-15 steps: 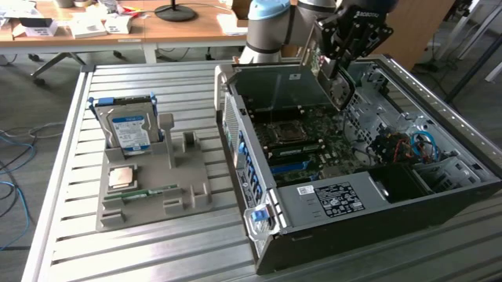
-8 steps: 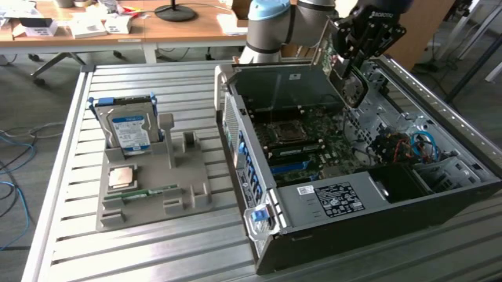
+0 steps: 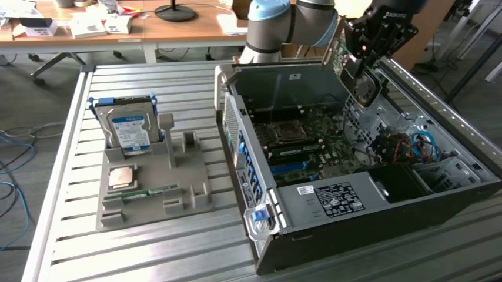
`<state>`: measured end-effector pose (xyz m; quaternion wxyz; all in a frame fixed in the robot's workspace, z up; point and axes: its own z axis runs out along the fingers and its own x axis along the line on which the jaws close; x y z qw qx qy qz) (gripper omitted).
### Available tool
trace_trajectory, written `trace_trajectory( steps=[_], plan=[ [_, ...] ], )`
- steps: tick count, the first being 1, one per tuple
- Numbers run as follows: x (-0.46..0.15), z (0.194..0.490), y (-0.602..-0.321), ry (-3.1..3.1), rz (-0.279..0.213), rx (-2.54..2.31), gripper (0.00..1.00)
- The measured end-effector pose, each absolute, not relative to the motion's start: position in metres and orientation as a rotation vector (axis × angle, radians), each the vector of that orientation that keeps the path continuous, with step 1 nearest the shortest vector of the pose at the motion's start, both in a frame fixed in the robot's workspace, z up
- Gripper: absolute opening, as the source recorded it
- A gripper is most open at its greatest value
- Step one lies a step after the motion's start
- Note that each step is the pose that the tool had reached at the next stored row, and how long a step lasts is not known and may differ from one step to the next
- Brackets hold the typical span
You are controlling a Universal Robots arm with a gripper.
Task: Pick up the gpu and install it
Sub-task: 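Pick up the gpu and move the gpu toward the slot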
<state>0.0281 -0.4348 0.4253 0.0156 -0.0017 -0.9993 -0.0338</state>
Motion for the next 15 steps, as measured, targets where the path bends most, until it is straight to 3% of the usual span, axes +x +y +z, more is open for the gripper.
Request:
trace_trajectory(
  steps=[15],
  plan=[
    [0.0327,0.4253,-0.4348,-3.108,-0.106,0.012,0.26]
  ],
)
